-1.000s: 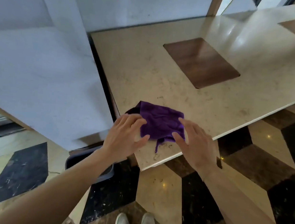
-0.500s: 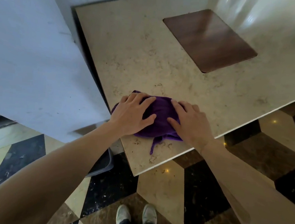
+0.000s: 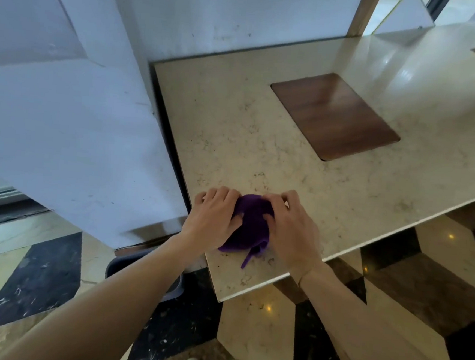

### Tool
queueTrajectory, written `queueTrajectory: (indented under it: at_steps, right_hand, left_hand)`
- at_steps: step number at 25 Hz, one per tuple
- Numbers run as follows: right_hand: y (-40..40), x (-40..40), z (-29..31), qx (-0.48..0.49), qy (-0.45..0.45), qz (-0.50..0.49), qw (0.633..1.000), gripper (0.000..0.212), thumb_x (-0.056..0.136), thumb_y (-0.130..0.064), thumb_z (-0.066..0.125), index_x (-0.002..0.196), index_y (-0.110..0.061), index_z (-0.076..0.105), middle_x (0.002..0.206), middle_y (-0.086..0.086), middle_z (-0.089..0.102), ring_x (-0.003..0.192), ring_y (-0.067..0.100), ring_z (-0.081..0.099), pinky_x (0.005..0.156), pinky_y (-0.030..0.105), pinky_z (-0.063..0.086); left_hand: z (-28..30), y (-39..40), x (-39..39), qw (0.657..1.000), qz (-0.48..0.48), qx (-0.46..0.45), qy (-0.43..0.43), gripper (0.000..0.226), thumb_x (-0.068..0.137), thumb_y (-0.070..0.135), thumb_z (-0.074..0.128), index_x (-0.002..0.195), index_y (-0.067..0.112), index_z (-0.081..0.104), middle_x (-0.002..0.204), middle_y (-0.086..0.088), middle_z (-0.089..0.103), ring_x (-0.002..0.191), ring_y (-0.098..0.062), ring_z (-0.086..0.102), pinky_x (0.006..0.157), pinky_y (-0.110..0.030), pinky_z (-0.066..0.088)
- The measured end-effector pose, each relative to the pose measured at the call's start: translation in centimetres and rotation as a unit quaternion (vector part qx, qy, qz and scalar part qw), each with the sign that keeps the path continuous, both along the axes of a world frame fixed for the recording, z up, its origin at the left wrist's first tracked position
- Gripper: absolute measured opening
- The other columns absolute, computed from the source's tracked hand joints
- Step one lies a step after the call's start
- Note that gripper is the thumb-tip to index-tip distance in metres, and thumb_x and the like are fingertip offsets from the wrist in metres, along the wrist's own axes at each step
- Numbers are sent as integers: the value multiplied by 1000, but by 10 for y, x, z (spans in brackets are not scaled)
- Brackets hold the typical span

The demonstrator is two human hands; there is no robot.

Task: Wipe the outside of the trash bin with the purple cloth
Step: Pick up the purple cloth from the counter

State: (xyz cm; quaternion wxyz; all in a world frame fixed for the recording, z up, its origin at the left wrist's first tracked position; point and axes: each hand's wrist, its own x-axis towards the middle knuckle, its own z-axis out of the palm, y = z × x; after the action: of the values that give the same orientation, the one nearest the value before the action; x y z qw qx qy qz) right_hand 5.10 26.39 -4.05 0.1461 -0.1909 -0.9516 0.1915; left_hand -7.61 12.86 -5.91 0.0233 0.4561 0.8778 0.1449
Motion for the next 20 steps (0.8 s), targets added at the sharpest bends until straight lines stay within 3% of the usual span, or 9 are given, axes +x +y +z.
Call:
queueTrajectory:
  at_steps: [3, 5, 9, 14, 20]
  right_hand:
    - [-25, 0, 36, -4, 70, 36, 997, 31, 94, -20, 63, 125, -18, 57, 118, 8, 56, 85, 20, 65, 58, 36, 60]
    - [-47, -4, 60, -6, 111, 58, 992, 32, 93, -19, 65, 125, -16, 59, 117, 9, 58, 83, 19, 65, 57, 33, 60]
    - [-99, -25, 104, -20, 174, 99, 980, 34, 90, -15, 69, 124, -17, 63, 113, 8, 57, 78, 17, 63, 55, 32, 58]
    - [-174, -63, 139, -10, 215, 135, 967, 34, 88, -15, 72, 122, -17, 67, 112, 10, 59, 81, 19, 63, 58, 37, 59]
    - [-273, -107, 127, -22, 231, 117, 966, 32, 90, -13, 69, 122, -16, 68, 116, 13, 59, 88, 18, 61, 67, 29, 56]
  left_hand:
    - [45, -40, 7, 996, 29, 77, -27, 35, 91, 34, 46, 124, 24, 45, 109, 4, 59, 94, -18, 56, 72, -35, 46]
    - [77, -69, 11, 991, 68, 116, -29, 37, 90, 35, 46, 127, 30, 43, 111, 8, 58, 94, -12, 54, 67, -30, 43]
    - [121, -136, 12, 973, 131, 187, -39, 41, 90, 35, 46, 131, 36, 44, 115, 11, 54, 96, -7, 54, 71, -29, 48]
    - [148, -219, -9, 948, 163, 271, -32, 47, 88, 22, 53, 134, 28, 47, 120, 3, 55, 101, -12, 56, 82, -36, 52]
    - [134, -317, -51, 945, 149, 291, -20, 46, 92, 19, 52, 137, 28, 45, 122, 5, 54, 103, -6, 53, 81, -28, 52]
